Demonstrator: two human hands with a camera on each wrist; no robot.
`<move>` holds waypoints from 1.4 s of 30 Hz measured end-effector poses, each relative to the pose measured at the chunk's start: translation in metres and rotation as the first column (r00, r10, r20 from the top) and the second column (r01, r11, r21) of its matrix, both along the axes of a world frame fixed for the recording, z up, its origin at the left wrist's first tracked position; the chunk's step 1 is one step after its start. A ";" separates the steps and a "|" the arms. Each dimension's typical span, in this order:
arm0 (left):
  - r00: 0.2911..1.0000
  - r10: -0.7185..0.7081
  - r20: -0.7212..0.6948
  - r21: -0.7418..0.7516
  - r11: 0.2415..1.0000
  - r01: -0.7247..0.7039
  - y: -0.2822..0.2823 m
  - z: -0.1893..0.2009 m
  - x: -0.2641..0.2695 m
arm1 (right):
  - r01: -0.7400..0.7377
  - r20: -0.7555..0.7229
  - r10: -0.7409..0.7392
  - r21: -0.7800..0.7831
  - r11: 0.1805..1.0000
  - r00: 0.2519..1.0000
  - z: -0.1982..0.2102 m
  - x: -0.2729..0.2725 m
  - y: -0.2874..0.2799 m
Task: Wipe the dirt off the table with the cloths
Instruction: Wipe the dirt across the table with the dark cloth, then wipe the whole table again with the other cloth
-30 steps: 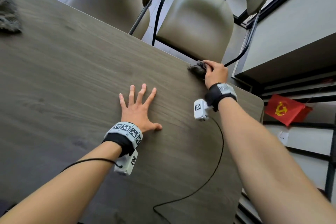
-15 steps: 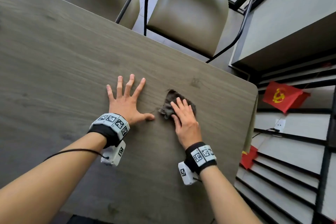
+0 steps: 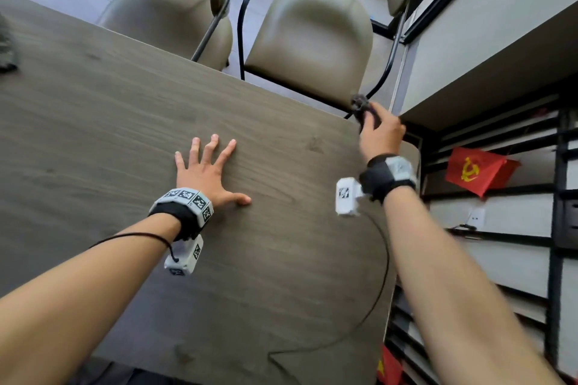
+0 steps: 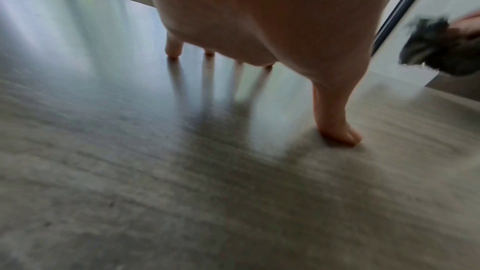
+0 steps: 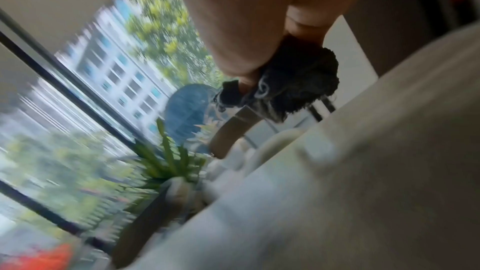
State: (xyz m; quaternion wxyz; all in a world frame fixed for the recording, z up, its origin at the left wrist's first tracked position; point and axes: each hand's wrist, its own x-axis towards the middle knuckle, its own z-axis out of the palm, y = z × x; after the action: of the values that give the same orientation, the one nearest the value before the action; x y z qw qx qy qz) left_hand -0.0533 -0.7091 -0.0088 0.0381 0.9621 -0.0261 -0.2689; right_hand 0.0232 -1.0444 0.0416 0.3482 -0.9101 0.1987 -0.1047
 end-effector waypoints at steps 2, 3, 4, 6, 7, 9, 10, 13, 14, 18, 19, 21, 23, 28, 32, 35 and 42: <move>0.998 0.017 0.057 -0.016 1.000 -0.016 -0.002 0.003 -0.012 | -0.002 0.031 -0.003 0.164 0.986 1.000 0.011 -0.044 0.030; 0.996 0.033 0.082 -0.027 0.999 -0.031 -0.005 0.005 -0.020 | 0.001 0.020 -0.006 0.239 0.971 1.000 0.015 -0.068 0.043; 0.994 0.055 0.097 -0.039 0.998 -0.051 -0.007 0.007 -0.030 | -0.003 0.011 0.000 0.302 0.953 1.000 0.019 -0.091 0.057; 0.990 0.103 0.092 -0.061 0.993 -0.098 -0.012 0.011 -0.051 | -0.022 -0.004 0.026 0.404 0.915 1.000 0.028 -0.129 0.078; 0.990 0.122 0.068 -0.070 0.991 -0.117 -0.014 0.014 -0.063 | -0.045 0.001 0.050 0.437 0.898 0.999 0.034 -0.144 0.085; 0.989 0.150 0.002 -0.097 0.984 -0.149 -0.013 0.018 -0.087 | -0.100 0.028 0.098 0.480 0.871 0.995 0.046 -0.165 0.094; 0.987 0.161 -0.024 -0.119 0.979 -0.163 -0.010 0.018 -0.101 | -0.124 0.041 0.119 0.498 0.858 0.992 0.053 -0.171 0.096; 0.981 0.171 -0.092 -0.167 0.969 -0.184 0.005 0.018 -0.141 | -0.194 0.062 0.191 0.549 0.813 0.980 0.074 -0.182 0.107; 0.977 0.182 -0.107 -0.174 0.965 -0.198 0.012 0.019 -0.153 | -0.224 0.067 0.226 0.559 0.798 0.972 0.080 -0.183 0.112; 0.944 0.302 -0.132 -0.199 0.925 -0.324 0.047 0.028 -0.194 | -0.372 0.069 0.405 0.555 0.744 0.912 0.093 -0.192 0.152; 0.936 0.325 -0.137 -0.209 0.914 -0.348 0.057 0.029 -0.203 | -0.402 0.066 0.444 0.560 0.724 0.894 0.094 -0.197 0.165; 0.922 0.361 -0.137 -0.230 0.894 -0.385 0.077 0.029 -0.215 | -0.454 0.062 0.512 0.562 0.691 0.857 0.097 -0.208 0.195; 0.914 0.387 -0.121 -0.242 0.881 -0.406 0.096 0.028 -0.222 | -0.493 0.051 0.566 0.560 0.667 0.823 0.097 -0.220 0.226; 0.910 0.409 -0.059 -0.243 0.879 -0.411 0.155 0.027 -0.231 | -0.556 0.016 0.638 0.510 0.657 0.769 0.089 -0.241 0.307; 0.908 0.418 -0.036 -0.241 0.878 -0.413 0.222 0.026 -0.240 | -0.568 0.014 0.639 0.474 0.673 0.769 0.089 -0.245 0.376; 0.925 0.380 -0.013 -0.212 0.903 -0.374 0.280 0.024 -0.242 | -0.560 0.026 0.625 0.477 0.678 0.780 0.090 -0.247 0.435; 0.912 0.408 -0.048 -0.197 0.891 -0.409 0.408 0.032 -0.211 | -0.602 0.077 0.641 0.445 0.663 0.764 0.096 -0.231 0.549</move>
State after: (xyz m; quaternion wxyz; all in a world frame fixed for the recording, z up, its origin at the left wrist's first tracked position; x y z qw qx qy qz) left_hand -0.2644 -0.3006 0.0233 0.1914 0.9365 0.1492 -0.2533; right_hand -0.2074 -0.4949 0.1373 0.5520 -0.8219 -0.0905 0.1079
